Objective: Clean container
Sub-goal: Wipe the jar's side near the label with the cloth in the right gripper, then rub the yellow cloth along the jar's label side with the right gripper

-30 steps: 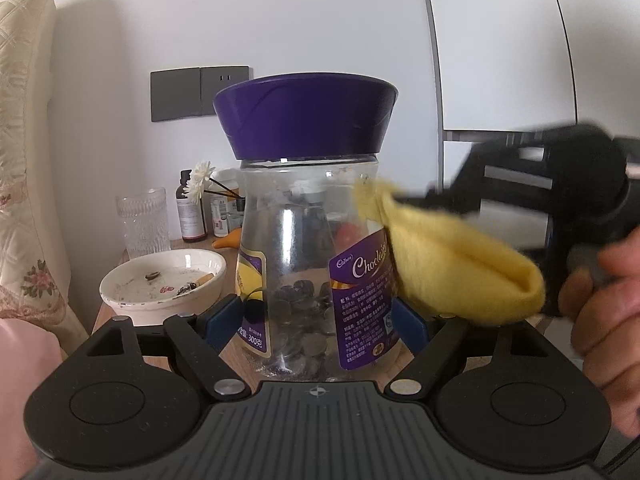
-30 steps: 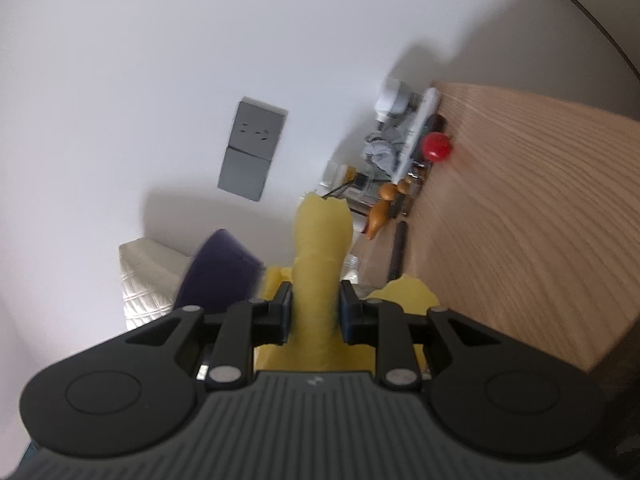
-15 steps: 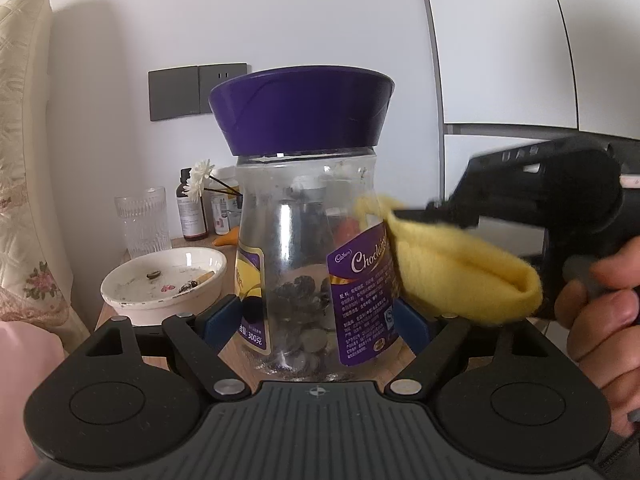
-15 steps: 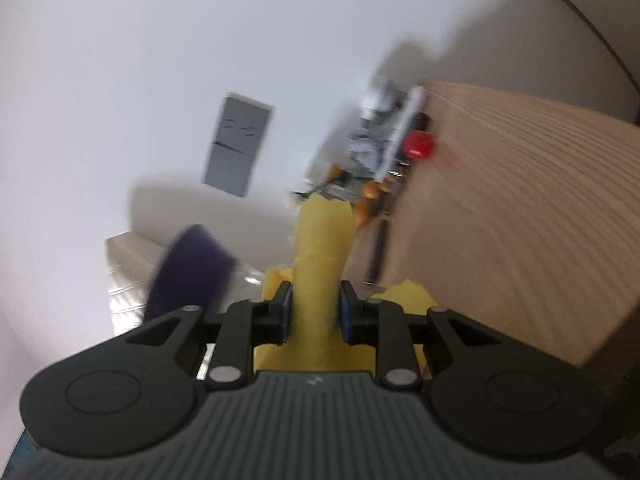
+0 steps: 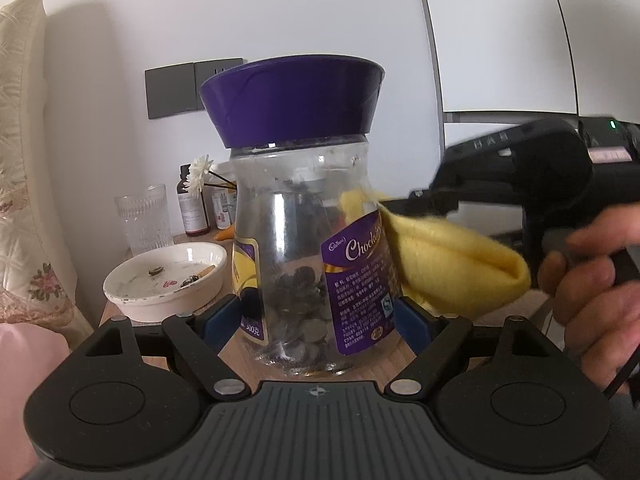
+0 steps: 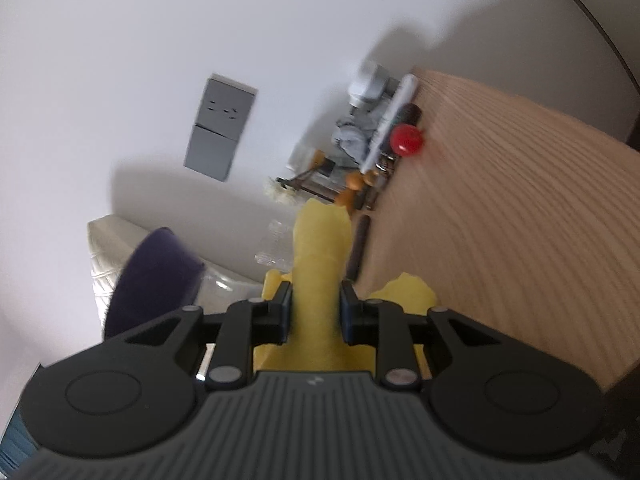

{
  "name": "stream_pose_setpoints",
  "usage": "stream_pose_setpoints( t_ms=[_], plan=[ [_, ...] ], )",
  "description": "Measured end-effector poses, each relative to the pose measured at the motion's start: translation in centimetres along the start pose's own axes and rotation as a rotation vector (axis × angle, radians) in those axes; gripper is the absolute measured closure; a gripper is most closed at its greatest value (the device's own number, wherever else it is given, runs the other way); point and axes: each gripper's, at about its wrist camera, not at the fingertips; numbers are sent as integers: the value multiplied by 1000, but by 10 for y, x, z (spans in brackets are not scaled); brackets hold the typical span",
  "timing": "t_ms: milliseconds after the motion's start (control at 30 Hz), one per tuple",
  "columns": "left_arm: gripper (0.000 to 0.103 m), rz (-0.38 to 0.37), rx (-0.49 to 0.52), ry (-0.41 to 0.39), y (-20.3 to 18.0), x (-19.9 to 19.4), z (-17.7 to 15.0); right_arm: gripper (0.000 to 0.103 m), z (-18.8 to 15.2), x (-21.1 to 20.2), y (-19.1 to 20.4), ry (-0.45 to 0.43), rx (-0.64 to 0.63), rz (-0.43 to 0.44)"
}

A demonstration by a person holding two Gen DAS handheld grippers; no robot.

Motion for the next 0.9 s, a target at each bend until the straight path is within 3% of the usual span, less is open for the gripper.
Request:
stream_pose_setpoints(
  t_ms=[233,400,567,733,900],
  plan=[
    [17,9,-2,-1,-2,-1,-3,77,20,13,20,61,-87,77],
    [17,16,-9,-3,-2,0,-4,77,21,18,3,90,-71,29],
    [17,26,5,1,-6,0,-6,77,21,13,15,58,-83,151],
    [15,31,-17,-6,-2,-1,1,77,18,12,-1,62,-85,81],
    [14,47,-37,-35,1,1,28,77,30,-8,5,-28,-128,131]
  ],
)
Point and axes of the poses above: each gripper's, at about its wrist camera, not at the fingertips, and x roughly the way its jaws point, y to its left, z to its top, and after that the axes turned 1 degree about -y, right-handed
